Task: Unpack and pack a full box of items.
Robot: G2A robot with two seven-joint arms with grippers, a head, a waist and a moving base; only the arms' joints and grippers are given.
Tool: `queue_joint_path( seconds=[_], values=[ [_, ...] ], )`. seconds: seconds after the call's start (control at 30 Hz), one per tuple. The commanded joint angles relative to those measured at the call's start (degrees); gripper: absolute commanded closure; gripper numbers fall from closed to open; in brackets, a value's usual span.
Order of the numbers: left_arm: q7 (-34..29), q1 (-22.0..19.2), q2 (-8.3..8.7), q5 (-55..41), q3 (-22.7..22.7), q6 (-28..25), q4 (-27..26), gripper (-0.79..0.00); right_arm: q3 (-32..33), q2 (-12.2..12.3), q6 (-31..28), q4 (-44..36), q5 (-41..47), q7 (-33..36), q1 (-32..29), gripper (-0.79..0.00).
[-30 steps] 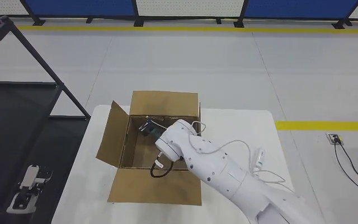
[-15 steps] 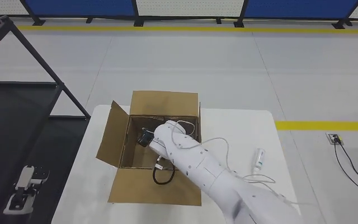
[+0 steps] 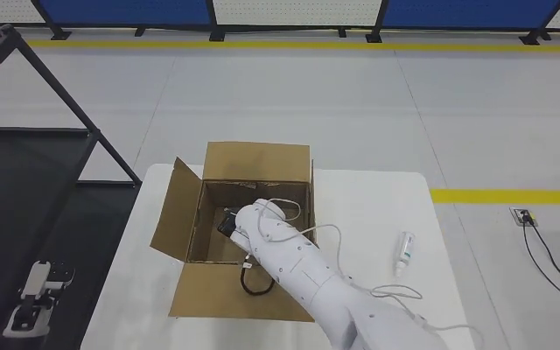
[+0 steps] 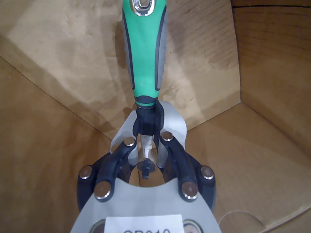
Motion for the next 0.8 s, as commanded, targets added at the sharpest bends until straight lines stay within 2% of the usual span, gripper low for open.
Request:
queue_joint_path(
  seconds=[0.0,0.4,0.77],
  values=[
    [0.03,0.12,-0.04,-0.09,-0.08,-0.08,0.01,-0.785,-0.08,-0.01,-0.09,0.21,0.33,0.04,-0.05,-0.145],
    [-0.14,0.8,-0.24,-0.53,-0.77,-0.65,-0.05,-0.785,-0.44,0.04,0.18,0.87,2.28,-0.27,0.27,-0.166],
    [-0.71,0.48,-0.33,0.17,-0.47,-0.29,-0.63,-0.785,-0.24,0.24,0.99,-0.82,3.09,-4.39,2.66,-0.191]
  ],
)
